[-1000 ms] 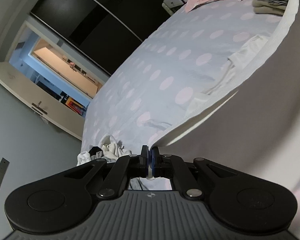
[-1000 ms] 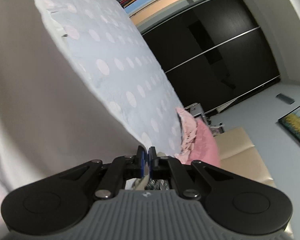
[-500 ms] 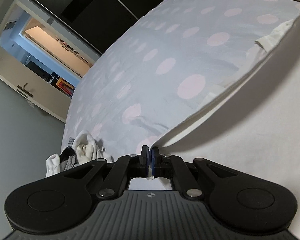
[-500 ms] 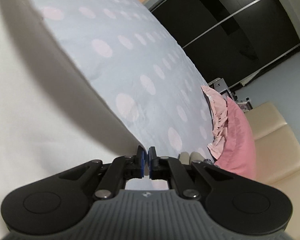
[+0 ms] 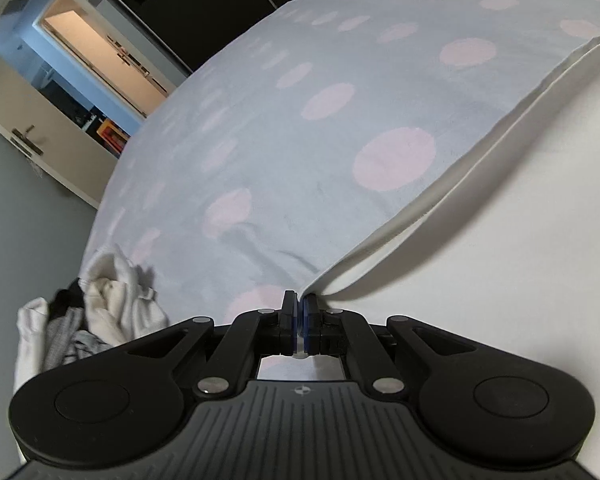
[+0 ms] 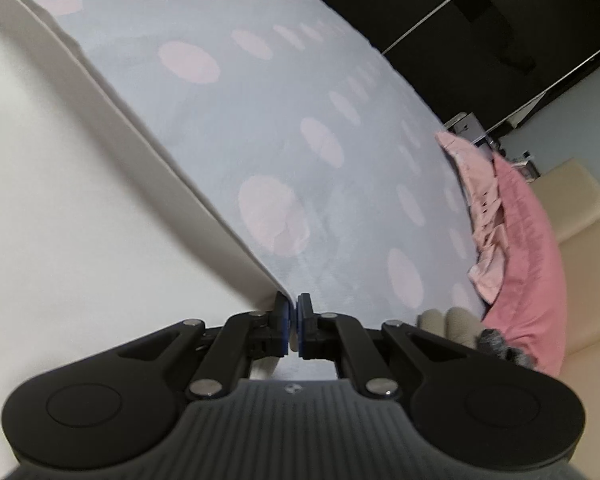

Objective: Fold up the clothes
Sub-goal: 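Lift the T-shirt side with both grippers and fold it over the body, then open both grippers and release the folded T-shirt, then grasp the folded T-shirt edge with both grippers and lift it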

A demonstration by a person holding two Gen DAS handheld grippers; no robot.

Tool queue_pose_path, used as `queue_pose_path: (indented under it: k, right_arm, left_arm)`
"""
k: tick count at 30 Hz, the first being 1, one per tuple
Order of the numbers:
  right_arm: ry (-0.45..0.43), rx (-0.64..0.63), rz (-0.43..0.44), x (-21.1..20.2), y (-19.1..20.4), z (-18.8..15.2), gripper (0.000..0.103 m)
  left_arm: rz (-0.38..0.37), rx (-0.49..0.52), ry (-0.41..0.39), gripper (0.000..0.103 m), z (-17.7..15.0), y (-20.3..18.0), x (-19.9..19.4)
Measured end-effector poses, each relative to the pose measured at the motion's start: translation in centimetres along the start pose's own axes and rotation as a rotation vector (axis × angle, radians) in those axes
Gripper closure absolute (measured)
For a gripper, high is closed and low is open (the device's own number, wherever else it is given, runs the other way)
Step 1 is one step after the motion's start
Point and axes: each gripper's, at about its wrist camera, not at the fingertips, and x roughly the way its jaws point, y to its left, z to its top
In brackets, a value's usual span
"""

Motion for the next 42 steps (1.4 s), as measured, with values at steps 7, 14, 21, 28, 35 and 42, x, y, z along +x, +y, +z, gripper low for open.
queue_pose_path:
  k: [7,14,21,28,35,42]
  right_arm:
    - [0.016,0.068,-0.02,0.7,-1.0,-0.3,0.07]
    - [0.014,0.192,0.025,-3.2,-3.4,-2.7,0.069]
    - [0.057,0.354,0.203,-8.8,-3.7,-8.0,0.069]
    - [0.048,0.425,0.296,-15.2,-2.6,-13.7,0.069]
    - [0.051,0.461,0.313,-18.5,-0.6,-17.6,0.067]
    - [0.063,0.462,0.299,-19.1,0.8,-19.1,0.067]
  left_arm:
    - [0.019,-0.104,-0.012,0.082,-0.9,1.5,-1.3]
    - [-0.036,-0.225,0.002,0.079,-4.4,4.3,-5.8]
    - [-0.155,-0.262,0.017,0.079,-10.2,4.2,-11.6]
    - [-0.276,-0.276,0.03,0.079,-15.8,2.7,-16.6]
    - [-0.325,-0.352,0.058,0.079,-18.6,0.5,-17.6]
    - [-0.363,-0.433,0.068,0.08,-19.1,0.0,-16.7]
